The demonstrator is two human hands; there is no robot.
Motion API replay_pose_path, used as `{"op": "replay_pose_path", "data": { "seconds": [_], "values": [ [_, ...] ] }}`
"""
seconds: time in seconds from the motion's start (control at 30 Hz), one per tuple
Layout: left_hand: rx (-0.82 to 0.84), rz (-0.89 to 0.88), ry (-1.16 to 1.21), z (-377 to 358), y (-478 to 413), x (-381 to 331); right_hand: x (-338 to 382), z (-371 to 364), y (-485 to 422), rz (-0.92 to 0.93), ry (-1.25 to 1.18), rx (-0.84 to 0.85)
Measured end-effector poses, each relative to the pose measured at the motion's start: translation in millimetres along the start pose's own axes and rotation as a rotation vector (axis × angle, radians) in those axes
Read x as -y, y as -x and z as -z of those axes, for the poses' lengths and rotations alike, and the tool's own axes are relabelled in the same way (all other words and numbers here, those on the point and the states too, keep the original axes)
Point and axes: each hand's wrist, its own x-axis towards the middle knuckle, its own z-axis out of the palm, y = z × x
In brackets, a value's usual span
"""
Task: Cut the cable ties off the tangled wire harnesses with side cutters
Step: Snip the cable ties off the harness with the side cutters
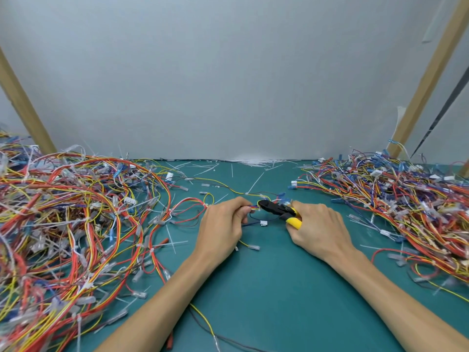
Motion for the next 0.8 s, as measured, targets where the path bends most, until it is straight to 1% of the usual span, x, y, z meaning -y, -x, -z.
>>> {"op": "replay_pose_path", "data": {
  "seconds": [0.2, 0.33, 0.53, 0.8],
  "values": [
    [0.011, 0.020, 0.018, -0.9, 0.4, -0.2, 0.4, -1.2, 2.5, -0.067, -0.030, -0.050],
    [0.019, 0.024, 0.018, -2.0, 0.6, 1.1, 1.1, -2.8, 2.7, -0.075, -0.012, -0.047],
    [0.021, 0.036, 0.031, -1.5, -1.3, 0.7, 1.5, -2.9, 0.1, -0.073, -0.048, -0.076],
    [0.005, 0.062, 0.074, -3.5, -0.9, 3.5, 1.5, -1.1, 3.4, -0.088, -0.201, -0.242]
  ]
}}
